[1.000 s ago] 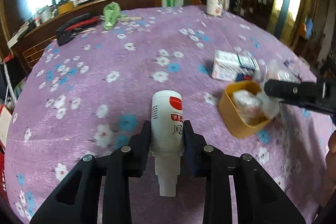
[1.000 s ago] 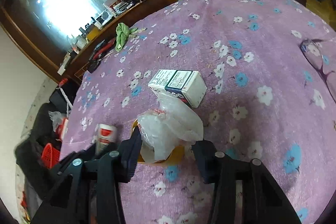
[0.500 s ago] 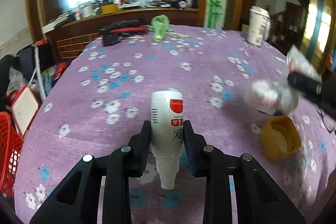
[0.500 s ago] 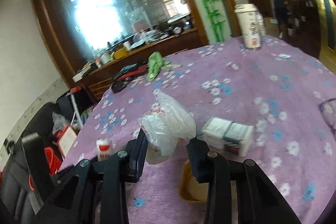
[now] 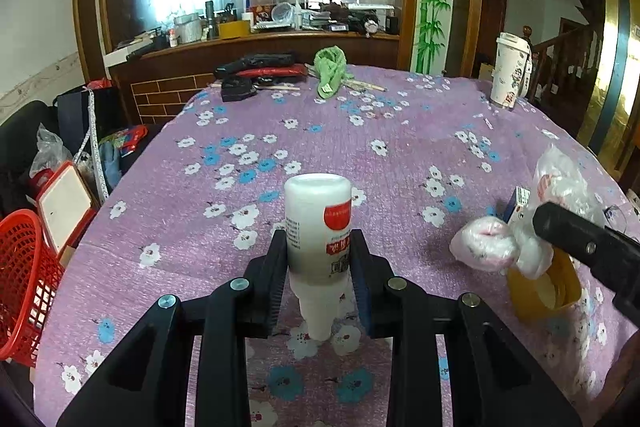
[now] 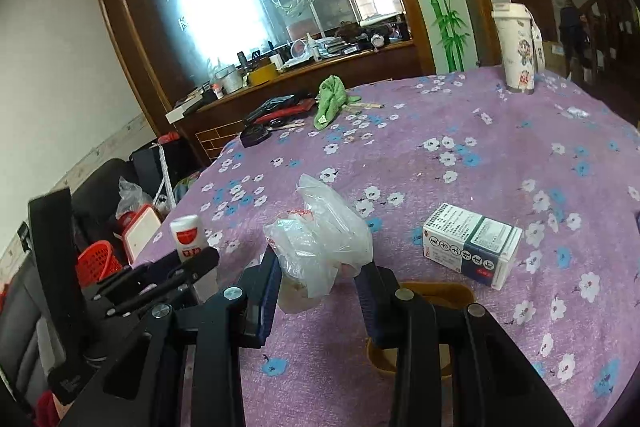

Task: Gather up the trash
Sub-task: 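Hold the spray bottle and plastic bag while lifting both above the table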

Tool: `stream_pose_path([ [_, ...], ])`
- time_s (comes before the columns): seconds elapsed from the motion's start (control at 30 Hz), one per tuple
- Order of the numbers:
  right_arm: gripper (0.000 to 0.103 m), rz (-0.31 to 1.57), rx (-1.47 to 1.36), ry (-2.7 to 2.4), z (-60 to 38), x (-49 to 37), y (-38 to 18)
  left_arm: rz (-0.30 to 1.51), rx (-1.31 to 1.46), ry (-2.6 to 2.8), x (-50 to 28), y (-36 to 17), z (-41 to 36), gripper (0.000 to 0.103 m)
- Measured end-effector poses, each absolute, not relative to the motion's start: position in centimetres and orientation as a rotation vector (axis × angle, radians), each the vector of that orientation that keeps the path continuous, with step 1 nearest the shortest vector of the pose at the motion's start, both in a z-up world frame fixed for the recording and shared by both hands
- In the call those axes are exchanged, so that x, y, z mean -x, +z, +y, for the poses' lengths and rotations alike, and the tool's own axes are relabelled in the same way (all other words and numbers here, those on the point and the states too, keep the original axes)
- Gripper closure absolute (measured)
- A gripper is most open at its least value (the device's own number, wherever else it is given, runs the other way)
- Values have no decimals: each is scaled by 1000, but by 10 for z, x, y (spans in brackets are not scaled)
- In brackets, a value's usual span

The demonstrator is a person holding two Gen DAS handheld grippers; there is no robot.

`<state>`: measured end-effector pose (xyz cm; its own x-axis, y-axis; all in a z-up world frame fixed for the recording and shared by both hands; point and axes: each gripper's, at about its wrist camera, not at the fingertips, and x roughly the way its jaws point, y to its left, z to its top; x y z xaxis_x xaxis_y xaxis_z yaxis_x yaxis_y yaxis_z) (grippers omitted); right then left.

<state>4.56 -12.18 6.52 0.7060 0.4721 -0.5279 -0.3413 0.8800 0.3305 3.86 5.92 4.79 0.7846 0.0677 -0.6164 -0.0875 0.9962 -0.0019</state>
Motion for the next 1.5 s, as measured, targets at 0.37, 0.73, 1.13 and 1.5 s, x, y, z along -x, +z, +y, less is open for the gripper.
stream_pose_path([
  [0.37, 65, 629, -189, 480, -116, -41, 67, 635, 11, 109, -37, 52, 58, 74],
  [0.73, 65, 619, -182, 495, -115, -38, 69, 630, 15, 117, -37, 52, 58, 74],
  [1.13, 65, 626, -147, 518, -107, -38, 68, 634, 67, 126, -37, 53, 68, 74],
  [1.5, 65, 609, -164, 515, -111, -40, 70, 659, 71, 158, -41, 50, 70, 74],
])
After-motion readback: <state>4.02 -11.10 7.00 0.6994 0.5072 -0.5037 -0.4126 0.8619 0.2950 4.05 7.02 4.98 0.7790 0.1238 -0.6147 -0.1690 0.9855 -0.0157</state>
